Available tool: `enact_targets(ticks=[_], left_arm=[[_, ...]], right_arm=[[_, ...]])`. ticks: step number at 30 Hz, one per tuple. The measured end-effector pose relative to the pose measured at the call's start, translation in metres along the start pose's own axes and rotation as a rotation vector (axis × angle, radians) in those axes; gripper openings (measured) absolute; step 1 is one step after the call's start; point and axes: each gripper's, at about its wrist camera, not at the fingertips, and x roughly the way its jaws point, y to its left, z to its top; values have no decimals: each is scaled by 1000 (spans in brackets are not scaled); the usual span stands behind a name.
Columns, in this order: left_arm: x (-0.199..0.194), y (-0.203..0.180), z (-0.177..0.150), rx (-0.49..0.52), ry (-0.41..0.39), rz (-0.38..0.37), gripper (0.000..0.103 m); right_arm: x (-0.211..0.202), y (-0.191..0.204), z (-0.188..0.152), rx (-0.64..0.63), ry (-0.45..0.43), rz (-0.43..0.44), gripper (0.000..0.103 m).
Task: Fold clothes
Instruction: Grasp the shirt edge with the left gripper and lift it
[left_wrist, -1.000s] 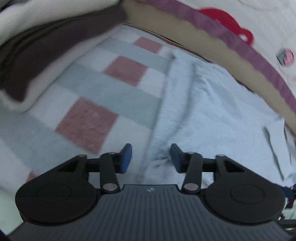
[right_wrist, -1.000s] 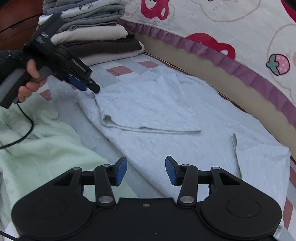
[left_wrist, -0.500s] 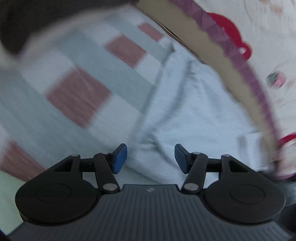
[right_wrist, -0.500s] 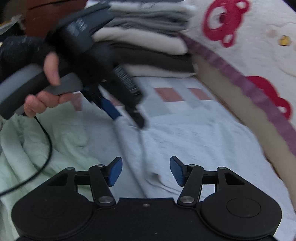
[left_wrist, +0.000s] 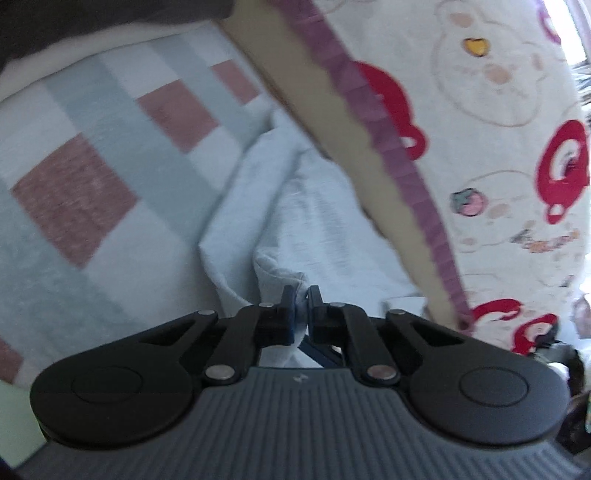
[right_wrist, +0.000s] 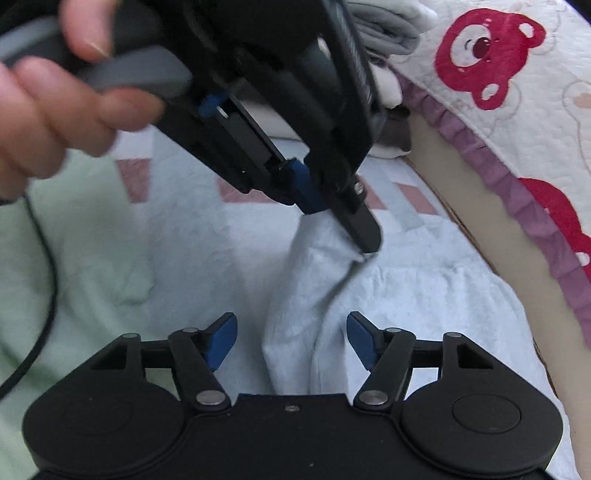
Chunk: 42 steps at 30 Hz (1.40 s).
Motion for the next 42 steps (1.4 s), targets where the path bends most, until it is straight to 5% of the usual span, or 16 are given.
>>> enact_targets(ticks=[2,4,5,6,8,9,15,18,19,20,25,27,28,30,36,42], left_arm=[[-4,-2,1,0,-9,-9,5],[-9,0,2,-13,-10,-9,6],[-13,1,2,-25,-14,8,10],[-16,2,2,-36,-21,30,12],[-22,2,1,-41,-26,86,53],[-23,2,-1,-39,-27,97,61],[0,3,-13,-85,-13,55,64],[17,-2,-12,-30,-30,99,60],[25,-7,-11,24,-14,118,28],[29,-14,-10,83,-4,123,13],[36,-66,-24,323,-19,127,10],[41,-86,-30,377,-19,115,10],[45,-97,-33,408,-21,112,9],[52,-120,-40,478,-27,109,9],[96,-215,-66,680,-5,1,9],[183,-300,-151,820,215,-160,9]], right_arm=[[-3,-6,4,33,-31,-23,57],[-5,-14,7,71,-43,-39,13],[-5,-19,8,94,-40,-43,8],[-6,-24,7,123,-40,-29,7],[-8,-34,5,182,-36,-13,6],[-8,-37,4,207,-38,-7,6],[-13,-36,0,264,-63,10,6],[-17,-38,-3,282,-84,12,6],[-20,-40,-4,297,-92,14,4],[-19,-43,-6,312,-83,32,4],[-48,-62,-21,384,-148,15,8],[-73,-83,-36,473,-158,56,17],[-88,-94,-47,522,-167,68,39],[-128,-116,-83,610,-207,67,48],[-187,-173,-189,594,34,-179,47],[-182,-199,-271,700,178,-181,41]])
